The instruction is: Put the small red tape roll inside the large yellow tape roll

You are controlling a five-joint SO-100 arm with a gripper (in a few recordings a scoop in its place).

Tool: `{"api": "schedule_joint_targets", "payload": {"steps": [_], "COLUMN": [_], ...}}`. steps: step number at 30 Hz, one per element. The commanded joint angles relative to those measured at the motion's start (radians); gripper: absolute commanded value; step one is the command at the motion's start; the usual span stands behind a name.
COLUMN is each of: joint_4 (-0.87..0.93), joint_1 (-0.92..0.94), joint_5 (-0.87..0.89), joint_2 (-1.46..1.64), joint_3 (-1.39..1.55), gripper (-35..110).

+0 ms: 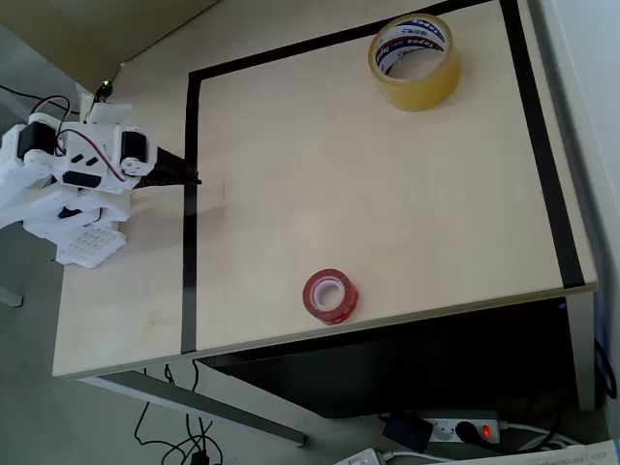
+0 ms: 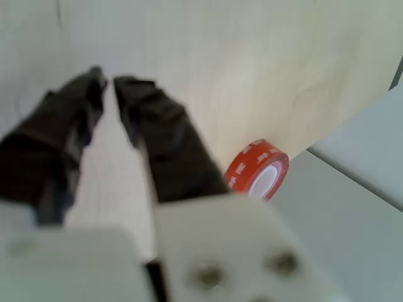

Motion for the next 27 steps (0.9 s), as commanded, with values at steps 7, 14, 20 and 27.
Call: {"api": "schedule_joint_targets", "payload": {"steps": [7,14,20,27], "joint_4": [0.034,0.037,0.077,0.078], "joint_1": [0.506,0.437,0.433,0.641], "joint_5": [-0.020,-0.021,-0.021,-0.021], "joint_2": [0.005,-0.071,-0.746,-1.216], "joint_3": [0.100,-0.178,-0.833,-1.362], "gripper": [0,0,0,0]}}
